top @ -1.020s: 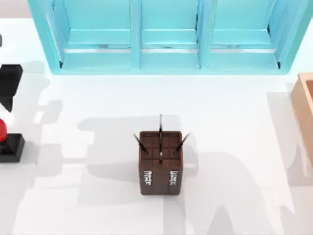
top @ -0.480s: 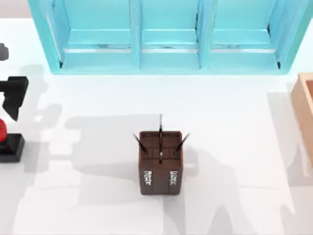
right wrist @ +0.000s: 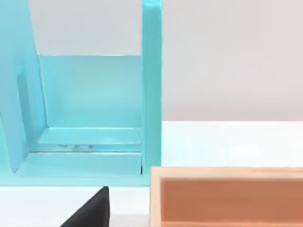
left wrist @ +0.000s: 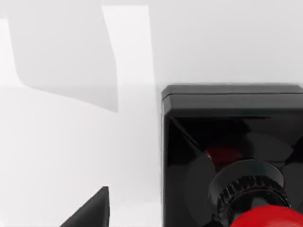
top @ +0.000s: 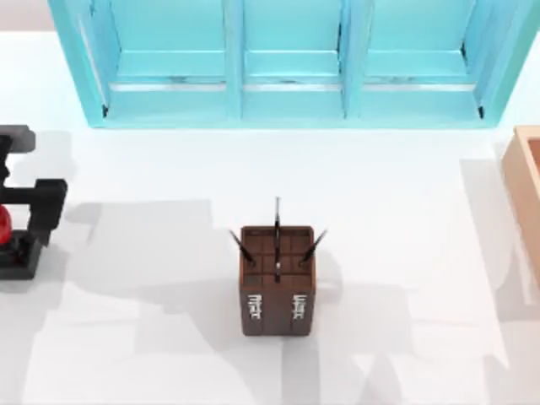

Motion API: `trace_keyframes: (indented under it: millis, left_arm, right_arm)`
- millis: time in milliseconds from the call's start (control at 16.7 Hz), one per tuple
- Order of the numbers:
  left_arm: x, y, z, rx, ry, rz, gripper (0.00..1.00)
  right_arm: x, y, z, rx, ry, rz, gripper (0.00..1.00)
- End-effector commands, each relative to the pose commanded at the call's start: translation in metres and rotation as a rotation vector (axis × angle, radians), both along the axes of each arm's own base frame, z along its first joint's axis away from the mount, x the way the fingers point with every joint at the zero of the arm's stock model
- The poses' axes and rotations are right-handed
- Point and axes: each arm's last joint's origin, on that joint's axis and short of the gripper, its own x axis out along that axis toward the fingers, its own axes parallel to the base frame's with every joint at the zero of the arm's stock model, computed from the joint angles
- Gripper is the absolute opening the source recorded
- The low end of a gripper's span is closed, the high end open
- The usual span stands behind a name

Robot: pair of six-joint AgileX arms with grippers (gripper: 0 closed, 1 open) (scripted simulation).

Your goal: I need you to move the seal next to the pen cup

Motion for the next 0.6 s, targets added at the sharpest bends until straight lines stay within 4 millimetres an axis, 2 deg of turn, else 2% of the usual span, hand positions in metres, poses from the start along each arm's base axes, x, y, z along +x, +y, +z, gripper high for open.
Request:
trace_keyframes:
  millis: [120,600]
  left_arm:
    - [0.0,0.0,0.0,0.0,0.0,0.0,1.0]
    - [0.0,0.0,0.0,0.0,0.0,0.0,0.4]
  right_arm:
    - [0.0,0.0,0.0,0.0,0.0,0.0,1.0]
    - [0.0,0.0,0.0,0.0,0.0,0.0,1.0]
